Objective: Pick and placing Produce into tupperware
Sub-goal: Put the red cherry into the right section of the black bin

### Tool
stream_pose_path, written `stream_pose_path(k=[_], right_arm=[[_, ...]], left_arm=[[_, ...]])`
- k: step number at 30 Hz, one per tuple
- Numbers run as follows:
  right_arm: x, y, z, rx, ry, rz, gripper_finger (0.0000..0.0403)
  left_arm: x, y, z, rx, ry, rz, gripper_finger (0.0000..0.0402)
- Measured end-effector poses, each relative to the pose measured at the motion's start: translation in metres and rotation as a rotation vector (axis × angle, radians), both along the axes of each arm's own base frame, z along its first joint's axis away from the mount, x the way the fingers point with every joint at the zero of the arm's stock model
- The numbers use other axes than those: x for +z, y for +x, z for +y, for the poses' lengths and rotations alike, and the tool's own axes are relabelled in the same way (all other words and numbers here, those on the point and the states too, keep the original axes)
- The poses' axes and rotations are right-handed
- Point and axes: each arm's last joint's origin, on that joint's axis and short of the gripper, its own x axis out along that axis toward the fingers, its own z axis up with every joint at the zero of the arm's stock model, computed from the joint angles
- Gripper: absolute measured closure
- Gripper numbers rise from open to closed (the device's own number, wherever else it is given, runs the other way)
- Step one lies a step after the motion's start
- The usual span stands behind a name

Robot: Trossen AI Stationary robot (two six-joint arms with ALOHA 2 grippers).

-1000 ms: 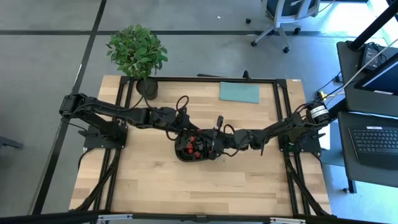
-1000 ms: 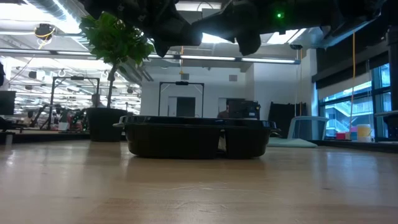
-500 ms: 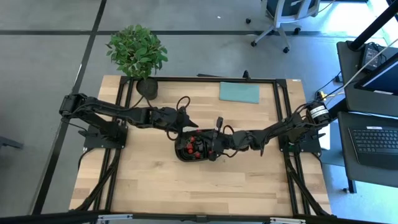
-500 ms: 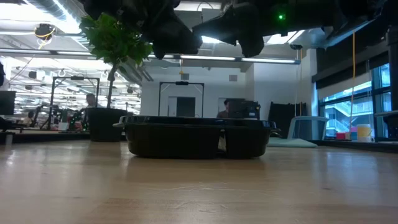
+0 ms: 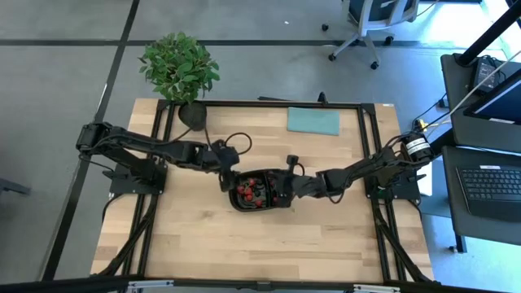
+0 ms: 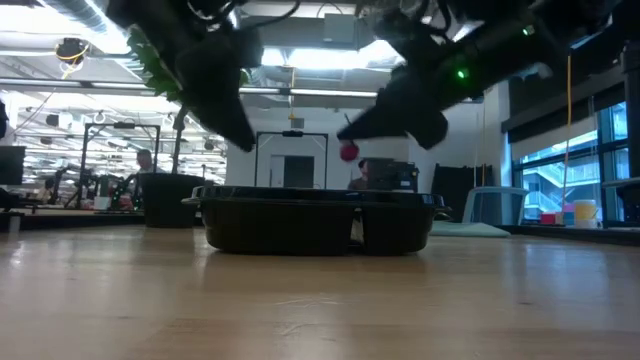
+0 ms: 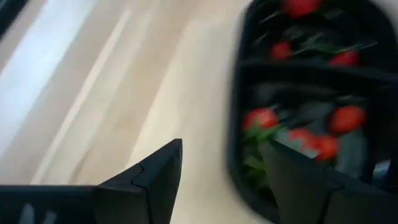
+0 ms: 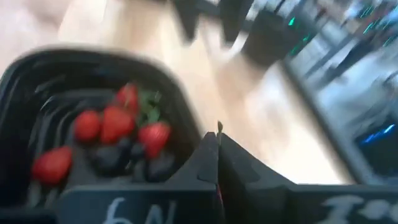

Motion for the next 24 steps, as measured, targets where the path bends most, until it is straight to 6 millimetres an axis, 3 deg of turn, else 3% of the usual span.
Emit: stream_pose_path(k=[10, 17, 24], right_arm=[[-0.018, -0.010, 0.001, -0.014, 0.235, 0.145, 0.0402], [-0.019, -0.011, 0.001, -0.026, 0.244, 0.160, 0.0373], [-0.019, -0.011, 0.001, -0.018, 0.232, 0.161, 0.0352]], left_arm=[[-0.013, -0.015, 0.003, 0.117, 0.029, 0.147, 0.0186], [-0.024, -0.021, 0.003, 0.143, 0.014, 0.175, 0.0186], [-0.017, -0.023, -0.008, 0.078, 0.070, 0.144, 0.0186]])
